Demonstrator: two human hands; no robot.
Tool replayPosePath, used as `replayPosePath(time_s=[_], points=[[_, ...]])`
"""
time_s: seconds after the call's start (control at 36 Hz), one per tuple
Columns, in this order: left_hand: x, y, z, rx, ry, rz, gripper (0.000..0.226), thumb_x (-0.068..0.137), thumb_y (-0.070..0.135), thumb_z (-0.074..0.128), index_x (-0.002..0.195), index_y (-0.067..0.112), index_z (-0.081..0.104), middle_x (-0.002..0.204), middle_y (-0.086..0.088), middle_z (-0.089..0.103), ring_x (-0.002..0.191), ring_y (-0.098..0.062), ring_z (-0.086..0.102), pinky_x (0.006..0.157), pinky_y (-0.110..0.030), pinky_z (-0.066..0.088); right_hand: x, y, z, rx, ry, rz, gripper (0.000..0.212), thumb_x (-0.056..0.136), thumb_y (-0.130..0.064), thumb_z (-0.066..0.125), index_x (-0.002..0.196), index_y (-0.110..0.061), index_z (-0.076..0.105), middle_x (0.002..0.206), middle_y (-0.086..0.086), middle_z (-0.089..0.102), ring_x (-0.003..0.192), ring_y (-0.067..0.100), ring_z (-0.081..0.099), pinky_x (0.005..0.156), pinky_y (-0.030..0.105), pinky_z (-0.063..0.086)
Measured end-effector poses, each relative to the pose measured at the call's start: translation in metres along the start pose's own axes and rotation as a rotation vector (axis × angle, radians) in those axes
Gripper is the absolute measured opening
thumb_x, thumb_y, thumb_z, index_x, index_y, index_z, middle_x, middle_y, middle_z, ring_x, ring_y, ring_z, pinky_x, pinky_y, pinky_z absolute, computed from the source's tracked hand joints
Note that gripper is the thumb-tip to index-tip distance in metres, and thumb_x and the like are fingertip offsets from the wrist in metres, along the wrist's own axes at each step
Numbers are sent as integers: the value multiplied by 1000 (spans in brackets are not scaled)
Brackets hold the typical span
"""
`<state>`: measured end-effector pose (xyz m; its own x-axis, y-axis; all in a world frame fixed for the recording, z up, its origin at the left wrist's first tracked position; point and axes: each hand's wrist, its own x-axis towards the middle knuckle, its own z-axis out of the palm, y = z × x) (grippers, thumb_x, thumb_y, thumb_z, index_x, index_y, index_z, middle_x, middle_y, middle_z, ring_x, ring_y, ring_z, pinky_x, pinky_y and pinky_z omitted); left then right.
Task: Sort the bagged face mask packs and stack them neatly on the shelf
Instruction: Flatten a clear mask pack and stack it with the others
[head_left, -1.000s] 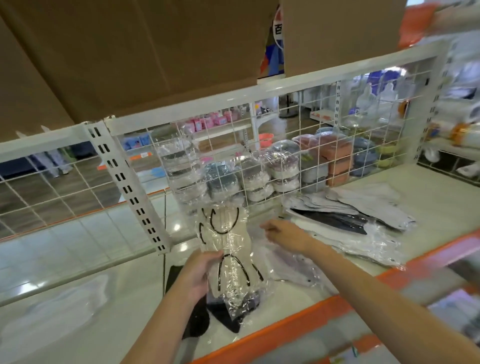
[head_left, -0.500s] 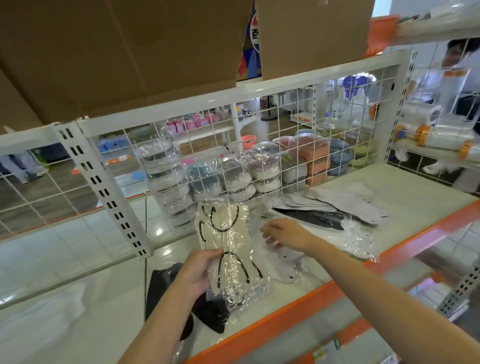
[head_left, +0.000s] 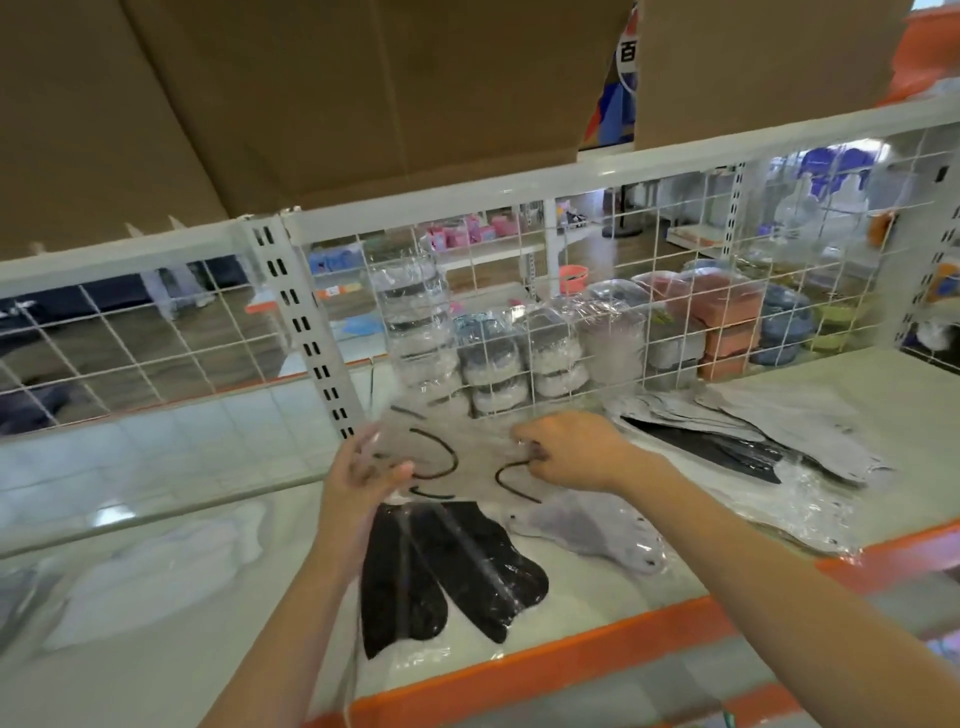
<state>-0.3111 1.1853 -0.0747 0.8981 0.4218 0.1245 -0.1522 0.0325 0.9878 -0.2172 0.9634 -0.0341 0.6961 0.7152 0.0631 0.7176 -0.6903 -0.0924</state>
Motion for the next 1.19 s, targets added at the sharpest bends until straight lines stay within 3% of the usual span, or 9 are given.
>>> replayPosePath(time_s=[0.17, 0.31, 0.42, 0.53, 0.58, 0.67, 0.78, 0.97, 1.19], points=[[-17, -31, -10, 227, -20, -56, 64, 72, -3, 73, 121, 29, 46, 100, 0, 67, 88, -13, 68, 72, -25, 57, 5, 17, 24, 107, -107, 103, 45, 86, -42, 58, 129, -30, 48, 120, -6, 58, 110, 14, 53, 96, 36, 42], [-21, -50, -13, 398, -50, -131, 48, 68, 15, 81, 107, 27, 54, 105, 1, 66, 100, -19, 63, 89, -35, 51, -9, 37, 56, 733, -26, 304, 60, 76, -30, 76, 128, -22, 47, 120, -4, 54, 111, 14, 53, 91, 23, 43], [-21, -60, -9, 469, -59, -141, 27, 71, 18, 81, 88, 23, 60, 81, -1, 64, 81, -19, 63, 75, -26, 50, -22, 37, 72, 1280, 125, 443, 61, 76, -5, 75, 128, -16, 45, 109, 0, 53, 107, 17, 56, 74, 13, 46], [-21, -62, 2, 497, -124, -183, 40, 76, 19, 77, 107, -1, 62, 82, -12, 63, 76, -21, 62, 69, -29, 53, -25, 25, 92, 1653, 115, 534, 71, 74, 0, 71, 130, -30, 39, 123, 2, 52, 101, 19, 58, 80, 38, 52], [-19, -59, 7, 477, -142, -167, 47, 74, 21, 78, 115, 4, 63, 100, -7, 70, 93, -20, 66, 81, -28, 55, -22, 19, 95, 1651, 149, 526, 76, 67, 0, 70, 132, -26, 39, 133, 4, 48, 111, 26, 56, 91, 51, 49], [-21, -46, 14, 400, -132, -86, 28, 73, 7, 77, 100, 10, 68, 92, -1, 74, 93, -19, 70, 75, -20, 54, -18, 13, 82, 1645, 338, 444, 46, 76, 20, 53, 114, -6, 46, 118, 13, 57, 100, 24, 61, 77, 35, 56], [-21, -35, 6, 329, -95, -18, 47, 71, 9, 80, 104, 28, 53, 103, 18, 61, 94, 5, 59, 88, -16, 46, -20, 17, 63, 1535, 477, 357, 51, 81, 19, 50, 118, -17, 46, 102, -3, 54, 93, 9, 54, 68, 22, 49], [-27, -53, 1, 416, -53, -19, 43, 69, 13, 81, 101, 24, 55, 106, 7, 58, 102, -9, 53, 79, -17, 41, -20, 10, 92, 1484, 389, 577, 45, 82, 17, 46, 118, -11, 47, 94, 4, 53, 78, 11, 50, 70, 29, 44], [-35, -53, 12, 390, 17, 50, 36, 71, 6, 79, 93, 23, 55, 98, 8, 60, 93, 0, 55, 81, -15, 45, -13, -10, 92, 1420, 442, 460, 33, 80, 20, 48, 98, -7, 46, 86, -2, 50, 78, 10, 50, 60, 13, 45]])
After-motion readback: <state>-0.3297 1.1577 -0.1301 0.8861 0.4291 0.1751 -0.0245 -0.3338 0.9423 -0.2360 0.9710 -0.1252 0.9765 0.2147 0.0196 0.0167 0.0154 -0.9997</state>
